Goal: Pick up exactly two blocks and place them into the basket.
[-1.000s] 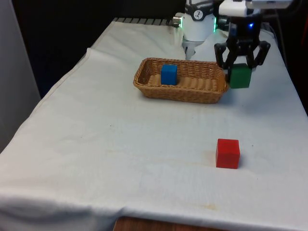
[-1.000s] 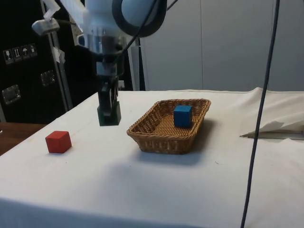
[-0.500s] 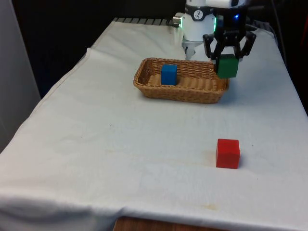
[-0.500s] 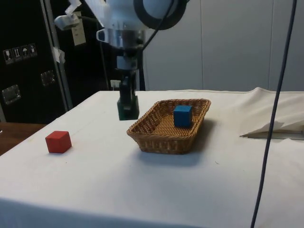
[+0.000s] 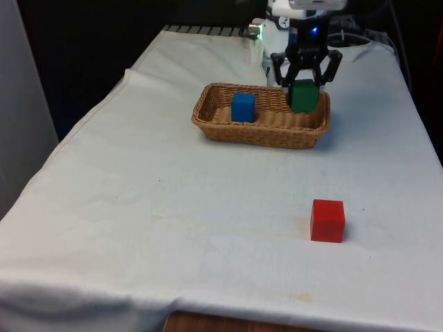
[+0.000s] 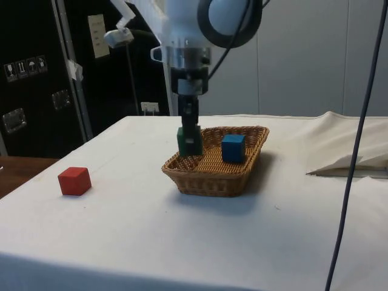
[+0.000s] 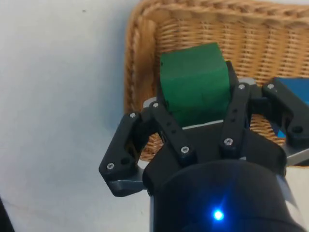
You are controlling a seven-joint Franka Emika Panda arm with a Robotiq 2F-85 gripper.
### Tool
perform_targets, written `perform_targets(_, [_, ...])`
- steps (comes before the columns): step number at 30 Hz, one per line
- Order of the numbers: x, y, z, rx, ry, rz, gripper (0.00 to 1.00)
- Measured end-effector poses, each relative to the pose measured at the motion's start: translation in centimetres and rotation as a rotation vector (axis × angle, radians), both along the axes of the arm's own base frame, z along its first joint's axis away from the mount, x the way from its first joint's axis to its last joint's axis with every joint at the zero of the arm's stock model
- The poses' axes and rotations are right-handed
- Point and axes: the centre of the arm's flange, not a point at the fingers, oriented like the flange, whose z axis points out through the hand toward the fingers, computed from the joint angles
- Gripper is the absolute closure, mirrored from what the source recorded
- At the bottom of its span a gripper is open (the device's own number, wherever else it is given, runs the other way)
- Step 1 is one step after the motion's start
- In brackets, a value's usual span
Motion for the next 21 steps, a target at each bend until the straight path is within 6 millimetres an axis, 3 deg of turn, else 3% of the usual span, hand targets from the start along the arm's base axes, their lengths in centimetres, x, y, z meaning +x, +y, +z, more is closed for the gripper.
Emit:
perform_targets(12, [-2.3,-3.9,-2.9,-0.023,0.023,0.019,1.0])
perform_targets(21, [-3.2,-5.2,-5.8,-0.042,0.037,0.034,1.0])
